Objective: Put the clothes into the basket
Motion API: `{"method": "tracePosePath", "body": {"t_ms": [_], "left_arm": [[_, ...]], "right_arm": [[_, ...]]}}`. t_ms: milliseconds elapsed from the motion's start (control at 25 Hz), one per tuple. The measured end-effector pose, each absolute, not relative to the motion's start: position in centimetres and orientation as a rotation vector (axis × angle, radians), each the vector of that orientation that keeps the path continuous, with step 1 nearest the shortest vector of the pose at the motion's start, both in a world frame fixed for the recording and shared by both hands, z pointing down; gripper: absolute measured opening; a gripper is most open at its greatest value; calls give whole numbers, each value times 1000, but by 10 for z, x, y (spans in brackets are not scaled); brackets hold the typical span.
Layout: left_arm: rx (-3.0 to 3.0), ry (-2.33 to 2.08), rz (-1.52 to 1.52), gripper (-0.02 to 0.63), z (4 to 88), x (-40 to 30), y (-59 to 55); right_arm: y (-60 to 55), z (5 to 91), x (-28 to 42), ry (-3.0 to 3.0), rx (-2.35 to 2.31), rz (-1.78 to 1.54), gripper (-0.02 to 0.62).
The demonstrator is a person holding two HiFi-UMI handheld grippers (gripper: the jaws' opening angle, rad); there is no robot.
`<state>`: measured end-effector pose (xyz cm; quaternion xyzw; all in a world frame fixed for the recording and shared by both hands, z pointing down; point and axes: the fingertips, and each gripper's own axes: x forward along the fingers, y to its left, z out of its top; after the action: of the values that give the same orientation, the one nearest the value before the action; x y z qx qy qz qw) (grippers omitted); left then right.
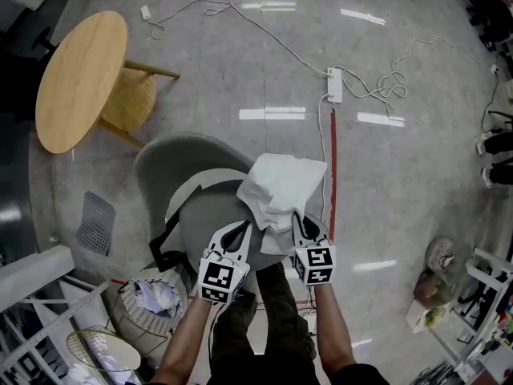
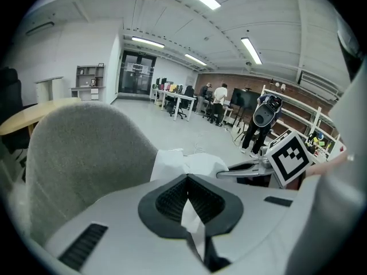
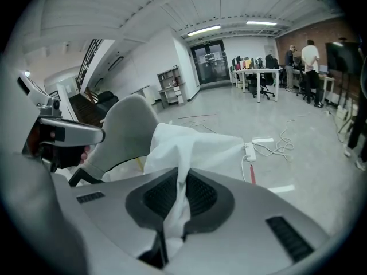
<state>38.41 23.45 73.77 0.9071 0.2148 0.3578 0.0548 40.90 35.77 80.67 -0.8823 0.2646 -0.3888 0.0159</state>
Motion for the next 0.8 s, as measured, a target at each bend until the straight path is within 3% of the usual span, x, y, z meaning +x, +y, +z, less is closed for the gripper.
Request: {"method": "tracePosePath", "body": {"t_ms": [800], "left_arm": [[2865, 513, 882, 6, 640, 374, 193]], "right_arm": [[328, 666, 435, 927, -2840, -834, 40]]}}
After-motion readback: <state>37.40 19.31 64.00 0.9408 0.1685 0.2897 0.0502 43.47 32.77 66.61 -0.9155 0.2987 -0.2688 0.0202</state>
